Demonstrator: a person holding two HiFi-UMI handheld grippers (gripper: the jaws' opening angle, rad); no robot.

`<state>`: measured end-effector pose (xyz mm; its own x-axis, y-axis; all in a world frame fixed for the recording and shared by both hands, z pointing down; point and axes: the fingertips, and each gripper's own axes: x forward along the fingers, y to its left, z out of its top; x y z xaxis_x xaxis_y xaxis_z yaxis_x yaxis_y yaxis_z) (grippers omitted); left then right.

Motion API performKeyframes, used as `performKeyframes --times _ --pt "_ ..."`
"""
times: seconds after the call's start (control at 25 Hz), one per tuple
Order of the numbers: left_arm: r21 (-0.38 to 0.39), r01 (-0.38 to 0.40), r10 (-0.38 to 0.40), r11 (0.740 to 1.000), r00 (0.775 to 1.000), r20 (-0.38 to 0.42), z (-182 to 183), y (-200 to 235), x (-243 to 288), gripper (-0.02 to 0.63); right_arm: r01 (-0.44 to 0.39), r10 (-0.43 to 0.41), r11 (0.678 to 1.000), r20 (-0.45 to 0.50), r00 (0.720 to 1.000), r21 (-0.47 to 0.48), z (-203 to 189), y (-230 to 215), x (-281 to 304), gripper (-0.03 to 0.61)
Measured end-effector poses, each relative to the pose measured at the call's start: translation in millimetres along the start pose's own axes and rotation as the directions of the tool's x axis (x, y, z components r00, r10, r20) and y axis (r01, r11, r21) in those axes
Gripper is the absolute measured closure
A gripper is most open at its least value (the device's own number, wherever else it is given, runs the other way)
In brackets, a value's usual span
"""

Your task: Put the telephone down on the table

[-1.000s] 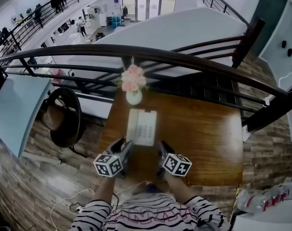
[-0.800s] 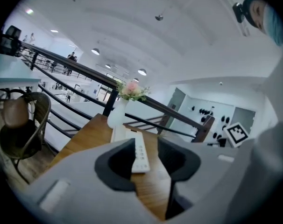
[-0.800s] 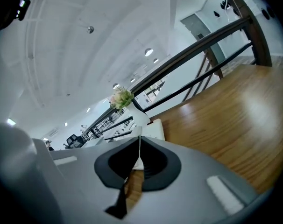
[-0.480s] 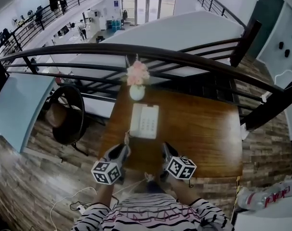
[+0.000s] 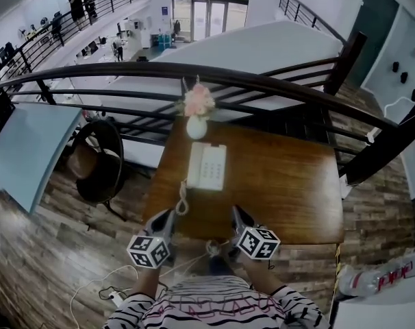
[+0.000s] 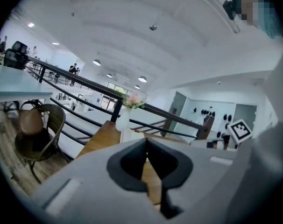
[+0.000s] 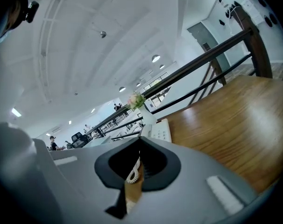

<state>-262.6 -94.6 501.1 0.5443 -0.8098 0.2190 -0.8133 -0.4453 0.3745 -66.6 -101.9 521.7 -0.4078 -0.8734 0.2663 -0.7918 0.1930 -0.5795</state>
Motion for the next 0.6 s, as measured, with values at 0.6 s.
performKeyframes --times 0.6 --pt "0.029 -0.039 0.038 0.999 0.999 0.033 -16 -12 -77 0.613 0.011 -0.009 0.995 0.019 1.0 -0.101 -35 39 -52 0.578"
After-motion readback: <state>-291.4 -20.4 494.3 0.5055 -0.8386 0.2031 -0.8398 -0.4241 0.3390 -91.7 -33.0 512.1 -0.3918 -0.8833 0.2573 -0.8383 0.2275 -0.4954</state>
